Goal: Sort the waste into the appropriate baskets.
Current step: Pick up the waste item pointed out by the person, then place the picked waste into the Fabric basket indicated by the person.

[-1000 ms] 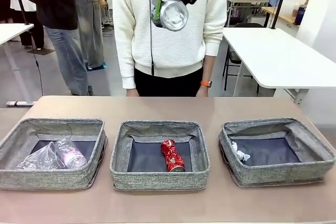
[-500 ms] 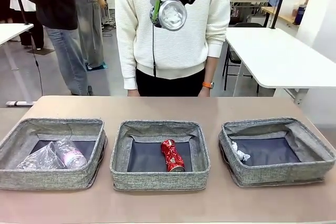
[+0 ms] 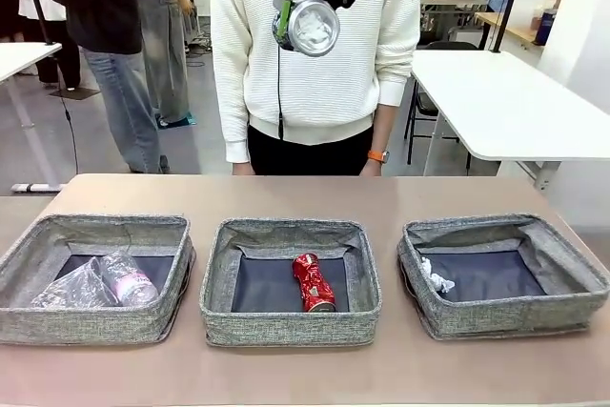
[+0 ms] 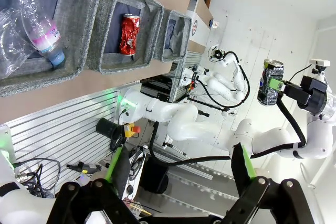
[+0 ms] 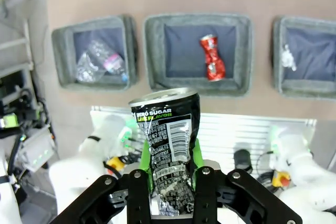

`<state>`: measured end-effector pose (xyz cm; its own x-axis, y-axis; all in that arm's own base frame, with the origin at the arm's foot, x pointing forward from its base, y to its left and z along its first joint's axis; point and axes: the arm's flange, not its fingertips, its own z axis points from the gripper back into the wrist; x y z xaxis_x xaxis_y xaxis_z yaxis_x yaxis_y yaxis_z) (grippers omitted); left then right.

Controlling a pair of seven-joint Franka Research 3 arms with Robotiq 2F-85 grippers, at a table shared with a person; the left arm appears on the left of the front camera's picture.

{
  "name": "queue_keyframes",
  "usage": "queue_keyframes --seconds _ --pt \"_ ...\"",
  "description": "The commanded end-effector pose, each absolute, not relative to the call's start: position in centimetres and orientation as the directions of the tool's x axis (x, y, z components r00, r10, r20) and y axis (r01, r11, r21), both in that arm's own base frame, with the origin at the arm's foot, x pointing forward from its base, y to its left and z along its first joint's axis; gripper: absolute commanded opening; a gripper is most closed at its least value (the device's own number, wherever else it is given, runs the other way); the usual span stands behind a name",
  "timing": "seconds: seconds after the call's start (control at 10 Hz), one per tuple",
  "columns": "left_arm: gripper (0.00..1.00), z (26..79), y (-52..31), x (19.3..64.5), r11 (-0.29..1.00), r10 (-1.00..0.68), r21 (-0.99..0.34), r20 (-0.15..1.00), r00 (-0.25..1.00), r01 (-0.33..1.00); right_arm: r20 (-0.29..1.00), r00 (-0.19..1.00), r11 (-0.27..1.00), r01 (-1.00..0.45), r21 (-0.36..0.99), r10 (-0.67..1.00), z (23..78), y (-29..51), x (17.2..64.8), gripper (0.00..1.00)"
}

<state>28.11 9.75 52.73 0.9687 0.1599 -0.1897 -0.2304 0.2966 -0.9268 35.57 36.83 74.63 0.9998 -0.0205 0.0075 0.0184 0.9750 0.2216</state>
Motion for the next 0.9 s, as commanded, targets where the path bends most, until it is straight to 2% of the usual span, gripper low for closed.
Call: queue_keyframes --seconds 0.0,0.8 --pt "1.0 52.85 9.85 28.0 0.295 0.153 -0.931 -0.177 0.972 -0.216 0.022 1.0 0.976 0.002 0.217 -0.007 74.23 36.45 35.4 0.32" --pt "1.0 52.85 9.85 28.0 0.295 0.153 -0.931 -0.177 0.972 -0.216 0.022 1.0 0.976 0.002 0.217 -0.007 74.23 36.45 35.4 0.32"
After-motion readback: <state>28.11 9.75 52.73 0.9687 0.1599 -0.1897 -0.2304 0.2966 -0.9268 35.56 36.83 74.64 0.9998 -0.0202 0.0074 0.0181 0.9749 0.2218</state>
